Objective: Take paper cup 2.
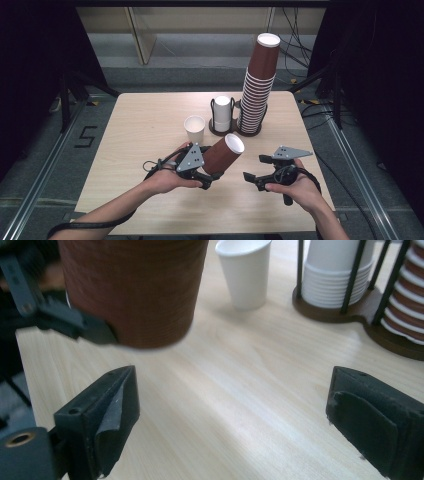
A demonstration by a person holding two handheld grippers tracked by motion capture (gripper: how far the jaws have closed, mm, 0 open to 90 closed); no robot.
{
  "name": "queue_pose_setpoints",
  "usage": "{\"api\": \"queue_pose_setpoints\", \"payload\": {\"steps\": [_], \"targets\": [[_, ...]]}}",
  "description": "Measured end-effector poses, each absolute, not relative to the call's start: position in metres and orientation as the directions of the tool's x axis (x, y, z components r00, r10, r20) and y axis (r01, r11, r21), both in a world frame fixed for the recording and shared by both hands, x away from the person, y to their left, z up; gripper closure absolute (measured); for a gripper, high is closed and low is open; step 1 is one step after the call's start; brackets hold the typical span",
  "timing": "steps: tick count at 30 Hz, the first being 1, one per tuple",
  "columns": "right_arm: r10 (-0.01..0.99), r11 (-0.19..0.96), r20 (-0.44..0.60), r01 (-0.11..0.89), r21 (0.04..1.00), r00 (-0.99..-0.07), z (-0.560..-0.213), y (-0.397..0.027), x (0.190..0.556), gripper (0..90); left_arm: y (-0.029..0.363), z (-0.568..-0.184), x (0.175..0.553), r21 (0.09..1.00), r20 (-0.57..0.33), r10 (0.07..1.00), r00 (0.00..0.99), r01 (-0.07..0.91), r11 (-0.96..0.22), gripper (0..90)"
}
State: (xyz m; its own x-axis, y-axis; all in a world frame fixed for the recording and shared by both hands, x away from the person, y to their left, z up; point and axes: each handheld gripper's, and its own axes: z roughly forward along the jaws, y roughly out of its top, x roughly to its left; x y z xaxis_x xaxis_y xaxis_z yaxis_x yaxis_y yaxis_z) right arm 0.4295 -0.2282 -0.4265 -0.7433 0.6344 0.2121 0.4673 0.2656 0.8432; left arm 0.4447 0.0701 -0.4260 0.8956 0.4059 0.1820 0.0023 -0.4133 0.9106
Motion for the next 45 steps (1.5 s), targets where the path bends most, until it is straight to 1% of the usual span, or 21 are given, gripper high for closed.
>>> {"api": "queue_pose_setpoints", "payload": {"steps": [3, 4, 7, 11, 12, 14, 16, 19, 20, 23, 26, 28, 29, 31, 32, 34, 35, 37, 39, 44, 45], "targets": [[0.618, 0.318, 0.179, 0.451, 0.834, -0.766, -0.429, -0.225, 0.433, 8.4, 0.072, -0.426, 0.446, 0.900, 0.192, 0.394, 0.899, -0.001, -0.436, 15.1], [0.611, 0.360, 0.137, 0.427, 0.830, -0.780, -0.429, -0.226, 0.434, 8.5, 0.072, -0.426, 0.446, 0.896, 0.193, 0.391, 0.900, 0.001, -0.444, 15.1], [0.588, 0.412, 0.113, 0.417, 0.811, -0.801, -0.431, -0.224, 0.434, 8.7, 0.074, -0.427, 0.446, 0.879, 0.201, 0.371, 0.906, 0.000, -0.477, 15.1], [0.539, 0.492, 0.055, 0.367, 0.789, -0.841, -0.433, -0.221, 0.433, 9.4, 0.077, -0.429, 0.445, 0.857, 0.213, 0.346, 0.914, -0.004, -0.515, 15.1], [0.514, 0.523, 0.015, 0.327, 0.787, -0.858, -0.433, -0.221, 0.434, 9.5, 0.078, -0.429, 0.444, 0.852, 0.215, 0.339, 0.916, -0.006, -0.523, 15.1], [0.477, 0.562, -0.010, 0.296, 0.772, -0.879, -0.433, -0.218, 0.433, 9.8, 0.079, -0.429, 0.445, 0.846, 0.216, 0.328, 0.920, -0.008, -0.534, 15.1], [0.440, 0.593, -0.034, 0.262, 0.762, -0.897, -0.433, -0.215, 0.433, 10.2, 0.081, -0.429, 0.445, 0.830, 0.221, 0.316, 0.923, -0.008, -0.558, 15.1], [0.418, 0.620, -0.034, 0.258, 0.741, -0.908, -0.433, -0.211, 0.431, 10.4, 0.081, -0.431, 0.444, 0.813, 0.232, 0.300, 0.925, -0.016, -0.582, 15.1], [0.392, 0.636, -0.053, 0.229, 0.737, -0.918, -0.433, -0.210, 0.432, 10.4, 0.081, -0.431, 0.444, 0.810, 0.231, 0.294, 0.928, -0.016, -0.587, 15.1], [0.370, 0.660, -0.066, 0.212, 0.721, -0.927, -0.432, -0.205, 0.431, 10.4, 0.081, -0.430, 0.444, 0.799, 0.235, 0.279, 0.931, -0.022, -0.601, 15.1], [0.332, 0.683, -0.102, 0.164, 0.712, -0.938, -0.430, -0.202, 0.434, 10.5, 0.081, -0.429, 0.443, 0.792, 0.237, 0.266, 0.935, -0.027, -0.611, 15.1], [0.334, 0.686, -0.100, 0.169, 0.707, -0.937, -0.428, -0.201, 0.434, 10.5, 0.080, -0.429, 0.443, 0.778, 0.242, 0.248, 0.938, -0.034, -0.628, 15.1], [0.312, 0.693, -0.128, 0.133, 0.709, -0.942, -0.427, -0.200, 0.436, 10.8, 0.080, -0.429, 0.443, 0.774, 0.243, 0.244, 0.939, -0.036, -0.632, 15.1], [0.319, 0.694, -0.113, 0.150, 0.704, -0.941, -0.425, -0.199, 0.435, 11.5, 0.079, -0.429, 0.443, 0.762, 0.246, 0.232, 0.941, -0.040, -0.646, 15.1], [0.303, 0.700, -0.141, 0.119, 0.704, -0.943, -0.423, -0.198, 0.436, 11.7, 0.079, -0.428, 0.443, 0.752, 0.247, 0.223, 0.943, -0.041, -0.658, 15.1], [0.293, 0.705, -0.132, 0.121, 0.699, -0.947, -0.419, -0.194, 0.435, 11.7, 0.077, -0.427, 0.443, 0.737, 0.260, 0.202, 0.944, -0.059, -0.674, 15.1], [0.278, 0.712, -0.157, 0.093, 0.696, -0.948, -0.417, -0.193, 0.436, 11.8, 0.076, -0.427, 0.443, 0.736, 0.258, 0.200, 0.945, -0.058, -0.674, 15.1], [0.284, 0.712, -0.136, 0.114, 0.693, -0.949, -0.416, -0.191, 0.435, 12.2, 0.075, -0.427, 0.443, 0.726, 0.260, 0.189, 0.947, -0.063, -0.685, 15.1], [0.281, 0.719, -0.136, 0.115, 0.685, -0.950, -0.416, -0.189, 0.435, 12.8, 0.073, -0.428, 0.442, 0.728, 0.254, 0.189, 0.949, -0.058, -0.684, 15.1], [0.267, 0.726, -0.136, 0.106, 0.680, -0.954, -0.417, -0.188, 0.436, 12.9, 0.072, -0.430, 0.442, 0.690, 0.259, 0.152, 0.954, -0.072, -0.720, 15.2], [0.266, 0.727, -0.137, 0.105, 0.678, -0.954, -0.417, -0.188, 0.436, 12.9, 0.072, -0.428, 0.443, 0.666, 0.266, 0.125, 0.956, -0.089, -0.741, 15.2]]}}
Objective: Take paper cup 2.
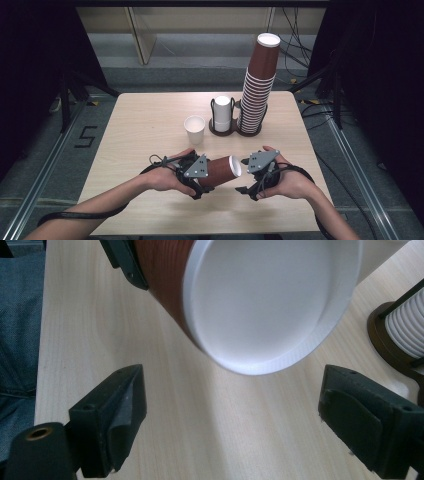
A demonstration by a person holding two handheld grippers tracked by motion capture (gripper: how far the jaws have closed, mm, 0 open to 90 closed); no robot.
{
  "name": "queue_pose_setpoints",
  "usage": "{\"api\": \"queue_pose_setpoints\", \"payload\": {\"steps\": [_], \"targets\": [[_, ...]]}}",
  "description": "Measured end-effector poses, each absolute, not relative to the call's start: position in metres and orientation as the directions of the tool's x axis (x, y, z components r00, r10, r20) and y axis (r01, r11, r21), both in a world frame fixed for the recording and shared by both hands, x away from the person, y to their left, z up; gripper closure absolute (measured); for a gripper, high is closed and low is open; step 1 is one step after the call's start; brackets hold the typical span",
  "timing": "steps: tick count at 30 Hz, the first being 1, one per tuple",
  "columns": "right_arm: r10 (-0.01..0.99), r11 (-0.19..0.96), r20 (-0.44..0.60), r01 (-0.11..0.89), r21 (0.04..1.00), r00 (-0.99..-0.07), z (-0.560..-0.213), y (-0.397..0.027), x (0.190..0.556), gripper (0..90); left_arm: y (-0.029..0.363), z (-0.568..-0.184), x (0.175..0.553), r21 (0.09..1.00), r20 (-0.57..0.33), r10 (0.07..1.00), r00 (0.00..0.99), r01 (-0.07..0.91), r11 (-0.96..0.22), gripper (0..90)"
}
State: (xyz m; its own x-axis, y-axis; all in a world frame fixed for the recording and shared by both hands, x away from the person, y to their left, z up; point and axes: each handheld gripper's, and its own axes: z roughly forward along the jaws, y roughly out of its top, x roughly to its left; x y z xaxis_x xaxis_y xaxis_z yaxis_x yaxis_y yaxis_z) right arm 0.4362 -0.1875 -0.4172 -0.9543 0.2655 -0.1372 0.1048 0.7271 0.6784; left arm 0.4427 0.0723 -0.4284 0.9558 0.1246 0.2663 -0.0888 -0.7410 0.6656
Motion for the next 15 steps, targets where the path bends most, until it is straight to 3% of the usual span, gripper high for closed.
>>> {"api": "queue_pose_setpoints", "payload": {"steps": [15], "targets": [[0.204, 0.760, -0.168, 0.048, 0.648, -0.964, -0.412, -0.173, 0.439, 12.6, 0.062, -0.428, 0.440, 0.628, 0.267, 0.073, 0.961, -0.115, -0.770, 15.2]]}}
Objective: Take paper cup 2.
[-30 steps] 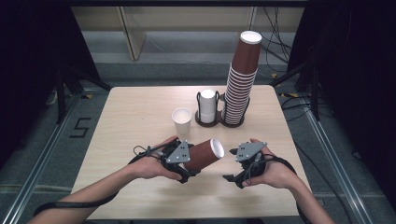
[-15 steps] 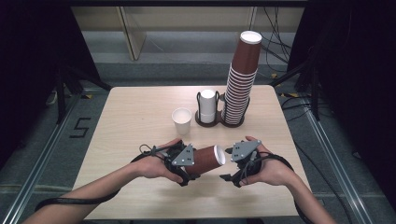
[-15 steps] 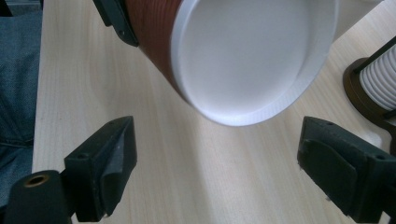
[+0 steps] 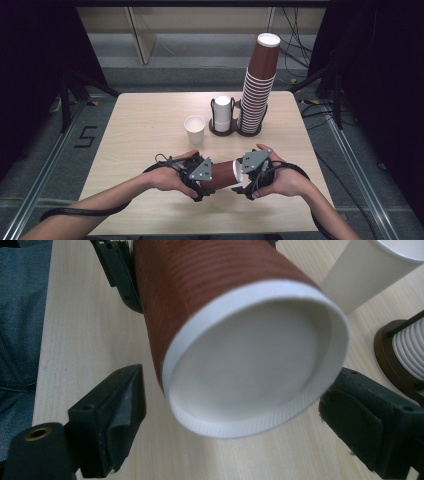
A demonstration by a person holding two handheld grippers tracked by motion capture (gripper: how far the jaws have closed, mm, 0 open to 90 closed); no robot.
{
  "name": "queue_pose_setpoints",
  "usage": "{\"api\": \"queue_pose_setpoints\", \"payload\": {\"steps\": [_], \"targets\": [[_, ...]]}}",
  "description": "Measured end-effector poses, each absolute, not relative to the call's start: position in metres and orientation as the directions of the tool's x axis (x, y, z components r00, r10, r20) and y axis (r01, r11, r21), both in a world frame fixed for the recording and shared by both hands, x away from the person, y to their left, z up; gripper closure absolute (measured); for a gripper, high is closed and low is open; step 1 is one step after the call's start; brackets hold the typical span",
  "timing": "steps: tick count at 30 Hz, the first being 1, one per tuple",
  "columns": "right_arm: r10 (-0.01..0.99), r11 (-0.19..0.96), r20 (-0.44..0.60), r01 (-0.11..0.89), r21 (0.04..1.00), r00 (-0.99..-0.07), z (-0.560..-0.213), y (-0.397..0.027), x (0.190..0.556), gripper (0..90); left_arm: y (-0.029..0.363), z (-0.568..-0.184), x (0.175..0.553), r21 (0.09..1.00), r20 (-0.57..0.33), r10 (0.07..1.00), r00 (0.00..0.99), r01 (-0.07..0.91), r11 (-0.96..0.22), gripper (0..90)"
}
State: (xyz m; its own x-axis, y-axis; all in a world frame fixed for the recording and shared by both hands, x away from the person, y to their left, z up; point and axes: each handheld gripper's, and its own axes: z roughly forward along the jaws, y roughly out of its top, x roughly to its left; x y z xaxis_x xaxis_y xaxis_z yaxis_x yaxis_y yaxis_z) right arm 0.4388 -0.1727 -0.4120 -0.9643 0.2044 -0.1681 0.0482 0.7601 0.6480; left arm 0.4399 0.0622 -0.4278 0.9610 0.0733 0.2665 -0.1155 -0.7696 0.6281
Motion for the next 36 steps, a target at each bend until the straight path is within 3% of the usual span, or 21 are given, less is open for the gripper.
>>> {"api": "queue_pose_setpoints", "payload": {"steps": [12, 15, 18, 24, 28, 36], "targets": [[0.143, 0.783, -0.192, -0.007, 0.622, -0.971, -0.412, -0.157, 0.441, 12.8, 0.057, -0.433, 0.438, 0.600, 0.263, 0.046, 0.964, -0.126, -0.790, 15.2], [0.176, 0.786, -0.153, 0.045, 0.617, -0.972, -0.413, -0.155, 0.437, 14.1, 0.057, -0.434, 0.437, 0.594, 0.265, 0.040, 0.963, -0.131, -0.794, 15.1], [0.142, 0.788, -0.165, 0.010, 0.616, -0.976, -0.413, -0.153, 0.440, 15.2, 0.056, -0.434, 0.437, 0.593, 0.267, 0.035, 0.963, -0.136, -0.794, 15.1], [0.161, 0.794, -0.136, 0.046, 0.606, -0.978, -0.414, -0.151, 0.437, 15.4, 0.052, -0.432, 0.436, 0.584, 0.272, 0.014, 0.962, -0.153, -0.797, 15.1], [0.124, 0.795, -0.168, -0.003, 0.606, -0.978, -0.414, -0.147, 0.438, 15.8, 0.050, -0.432, 0.435, 0.585, 0.274, 0.008, 0.962, -0.160, -0.795, 15.1], [0.131, 0.796, -0.139, 0.020, 0.606, -0.982, -0.415, -0.146, 0.435, 20.2, 0.049, -0.432, 0.434, 0.584, 0.276, 0.007, 0.961, -0.162, -0.795, 15.1]]}}
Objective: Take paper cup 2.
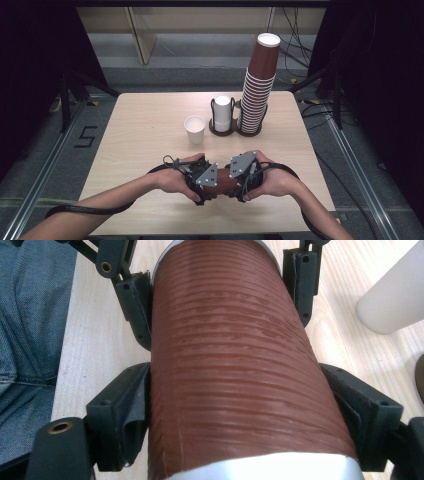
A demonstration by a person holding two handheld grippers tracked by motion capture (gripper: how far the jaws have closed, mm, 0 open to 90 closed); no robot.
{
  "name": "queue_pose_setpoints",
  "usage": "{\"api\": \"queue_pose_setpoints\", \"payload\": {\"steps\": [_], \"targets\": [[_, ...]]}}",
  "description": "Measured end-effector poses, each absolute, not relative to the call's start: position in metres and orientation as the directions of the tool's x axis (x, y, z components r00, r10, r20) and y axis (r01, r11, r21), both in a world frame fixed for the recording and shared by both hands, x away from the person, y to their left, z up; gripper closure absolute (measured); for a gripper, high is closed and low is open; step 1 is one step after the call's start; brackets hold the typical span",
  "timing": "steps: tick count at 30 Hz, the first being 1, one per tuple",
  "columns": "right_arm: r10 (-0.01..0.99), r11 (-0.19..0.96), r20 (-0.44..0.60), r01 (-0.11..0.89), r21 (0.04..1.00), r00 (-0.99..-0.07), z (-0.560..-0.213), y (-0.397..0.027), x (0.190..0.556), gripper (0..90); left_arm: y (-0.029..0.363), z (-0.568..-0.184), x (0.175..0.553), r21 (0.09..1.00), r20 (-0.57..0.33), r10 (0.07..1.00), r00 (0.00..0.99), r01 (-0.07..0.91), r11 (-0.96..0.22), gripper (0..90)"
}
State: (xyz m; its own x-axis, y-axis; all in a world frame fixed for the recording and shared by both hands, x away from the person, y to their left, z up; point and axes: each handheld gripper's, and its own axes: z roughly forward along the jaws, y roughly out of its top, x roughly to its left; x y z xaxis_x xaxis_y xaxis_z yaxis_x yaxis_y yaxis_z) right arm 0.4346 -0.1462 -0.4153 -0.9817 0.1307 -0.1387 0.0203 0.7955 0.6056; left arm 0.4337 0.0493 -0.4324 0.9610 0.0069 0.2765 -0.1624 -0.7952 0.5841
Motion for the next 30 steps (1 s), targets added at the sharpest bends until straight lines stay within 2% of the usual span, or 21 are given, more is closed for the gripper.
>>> {"api": "queue_pose_setpoints", "payload": {"steps": [12, 17, 20, 22, 25, 28, 30], "targets": [[0.077, 0.794, -0.151, -0.031, 0.608, -0.985, -0.416, -0.148, 0.437, 22.7, 0.050, -0.432, 0.433, 0.580, 0.278, -0.002, 0.961, -0.169, -0.797, 15.5], [0.091, 0.793, -0.141, -0.013, 0.608, -0.986, -0.416, -0.149, 0.435, 23.0, 0.049, -0.432, 0.432, 0.584, 0.281, -0.002, 0.960, -0.173, -0.793, 15.6], [0.060, 0.790, -0.171, -0.058, 0.610, -0.983, -0.415, -0.150, 0.438, 23.2, 0.048, -0.431, 0.432, 0.577, 0.285, -0.009, 0.958, -0.180, -0.797, 15.5], [0.057, 0.789, -0.157, -0.052, 0.612, -0.986, -0.415, -0.150, 0.437, 23.2, 0.048, -0.430, 0.432, 0.576, 0.285, -0.010, 0.958, -0.180, -0.798, 15.0], [0.052, 0.782, -0.166, -0.063, 0.621, -0.985, -0.415, -0.151, 0.436, 22.8, 0.049, -0.431, 0.431, 0.597, 0.256, 0.000, 0.967, -0.158, -0.787, 12.6], [0.058, 0.775, -0.178, -0.068, 0.629, -0.982, -0.416, -0.154, 0.435, 22.7, 0.051, -0.433, 0.432, 0.611, 0.233, 0.014, 0.972, -0.135, -0.780, 3.1], [0.065, 0.761, -0.176, -0.066, 0.645, -0.982, -0.416, -0.157, 0.435, 22.6, 0.054, -0.433, 0.433, 0.617, 0.235, 0.017, 0.972, -0.135, -0.776, 0.0]]}}
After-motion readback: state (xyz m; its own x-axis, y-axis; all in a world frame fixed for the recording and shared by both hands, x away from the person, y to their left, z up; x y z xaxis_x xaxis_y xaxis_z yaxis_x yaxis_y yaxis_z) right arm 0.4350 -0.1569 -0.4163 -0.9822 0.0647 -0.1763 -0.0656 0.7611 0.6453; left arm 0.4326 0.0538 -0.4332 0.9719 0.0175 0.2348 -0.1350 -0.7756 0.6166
